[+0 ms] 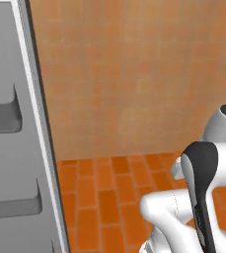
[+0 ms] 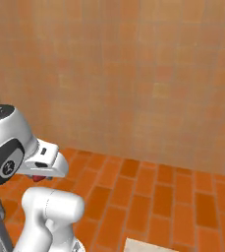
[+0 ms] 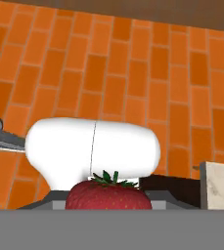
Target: Take the strawberry from the fridge and place it on top of the pancake, located on the dining counter.
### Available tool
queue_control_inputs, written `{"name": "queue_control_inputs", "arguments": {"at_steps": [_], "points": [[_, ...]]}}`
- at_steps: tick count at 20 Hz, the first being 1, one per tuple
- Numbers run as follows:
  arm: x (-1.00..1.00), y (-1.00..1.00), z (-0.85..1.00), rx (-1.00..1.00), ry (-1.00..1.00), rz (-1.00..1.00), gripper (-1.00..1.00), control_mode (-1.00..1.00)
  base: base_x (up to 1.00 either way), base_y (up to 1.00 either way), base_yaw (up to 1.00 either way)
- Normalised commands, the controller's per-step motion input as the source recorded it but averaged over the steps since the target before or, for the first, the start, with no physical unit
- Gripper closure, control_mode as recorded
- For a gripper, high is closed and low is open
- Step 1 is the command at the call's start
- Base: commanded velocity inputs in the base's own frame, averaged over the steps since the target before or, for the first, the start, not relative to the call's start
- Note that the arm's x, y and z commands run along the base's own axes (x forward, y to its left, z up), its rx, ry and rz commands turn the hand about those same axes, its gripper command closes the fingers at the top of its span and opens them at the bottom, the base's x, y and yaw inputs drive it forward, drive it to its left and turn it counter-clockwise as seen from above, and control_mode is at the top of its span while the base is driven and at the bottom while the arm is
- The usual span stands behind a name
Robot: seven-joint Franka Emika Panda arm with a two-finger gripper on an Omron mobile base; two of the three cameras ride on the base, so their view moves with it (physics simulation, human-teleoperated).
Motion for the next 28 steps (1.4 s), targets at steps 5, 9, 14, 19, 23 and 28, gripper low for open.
{"name": "queue_control_inputs", "arguments": {"at_steps": [5, 9, 14, 19, 23, 28], "points": [[0.0, 0.0, 0.0, 0.0, 0.0, 0.0, 1.0, 1.0, 1.0, -0.11, -0.27], [0.0, 0.0, 0.0, 0.0, 0.0, 0.0, 1.0, 1.0, 1.0, -0.29, -0.3], [0.0, 0.0, 0.0, 0.0, 0.0, 0.0, 1.0, 1.0, 1.0, -0.53, -0.27], [0.0, 0.0, 0.0, 0.0, 0.0, 0.0, 1.0, 1.0, 1.0, -0.66, -0.26], [0.0, 0.0, 0.0, 0.0, 0.0, 0.0, 1.0, 1.0, 1.0, -0.5, -0.25], [0.0, 0.0, 0.0, 0.0, 0.0, 0.0, 1.0, 1.0, 0.93, -0.35, -0.47]]}}
